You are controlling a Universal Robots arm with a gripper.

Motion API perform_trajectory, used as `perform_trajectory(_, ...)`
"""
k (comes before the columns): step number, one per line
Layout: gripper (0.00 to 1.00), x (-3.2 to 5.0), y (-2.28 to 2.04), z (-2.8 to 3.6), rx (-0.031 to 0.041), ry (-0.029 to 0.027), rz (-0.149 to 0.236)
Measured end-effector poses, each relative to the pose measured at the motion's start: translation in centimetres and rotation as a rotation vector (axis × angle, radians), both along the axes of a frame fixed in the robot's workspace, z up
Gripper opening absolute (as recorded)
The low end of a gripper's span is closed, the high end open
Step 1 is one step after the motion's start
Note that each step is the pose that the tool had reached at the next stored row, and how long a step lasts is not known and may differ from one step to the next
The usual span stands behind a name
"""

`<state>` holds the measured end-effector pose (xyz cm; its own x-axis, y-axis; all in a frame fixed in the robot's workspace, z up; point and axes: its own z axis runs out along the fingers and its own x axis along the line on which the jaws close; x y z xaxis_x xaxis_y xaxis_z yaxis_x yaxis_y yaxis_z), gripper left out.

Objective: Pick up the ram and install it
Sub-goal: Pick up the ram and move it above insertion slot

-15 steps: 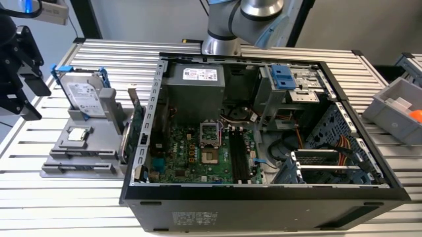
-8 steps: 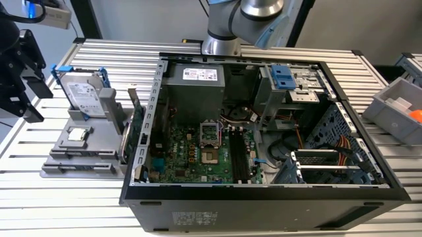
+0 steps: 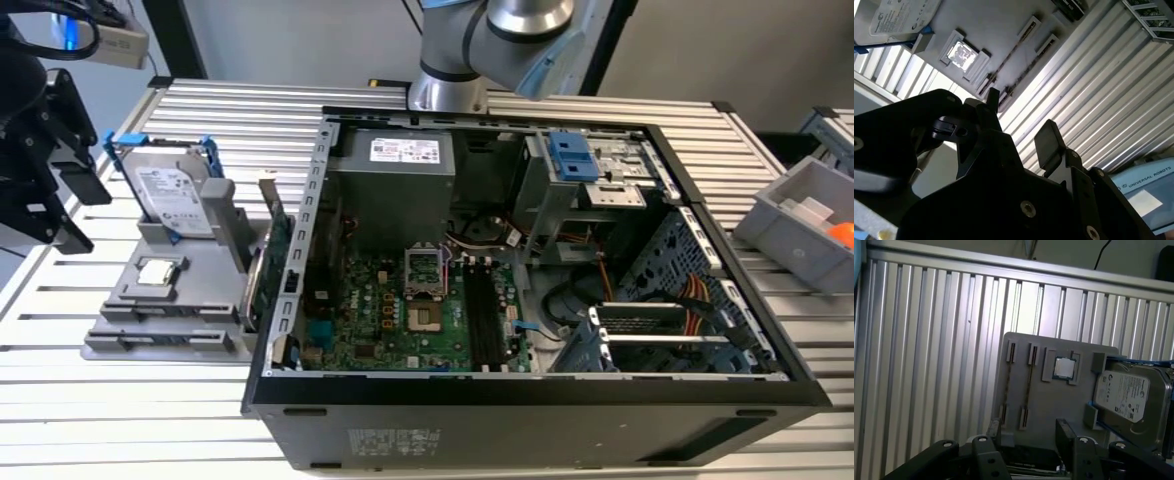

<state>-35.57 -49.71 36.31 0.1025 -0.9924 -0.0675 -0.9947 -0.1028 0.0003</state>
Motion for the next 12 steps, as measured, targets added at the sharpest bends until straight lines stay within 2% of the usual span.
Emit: perform_trajectory(12, 1.00, 0.11, 0.00, -0.68, -0.0001, -0.0001, 0.000)
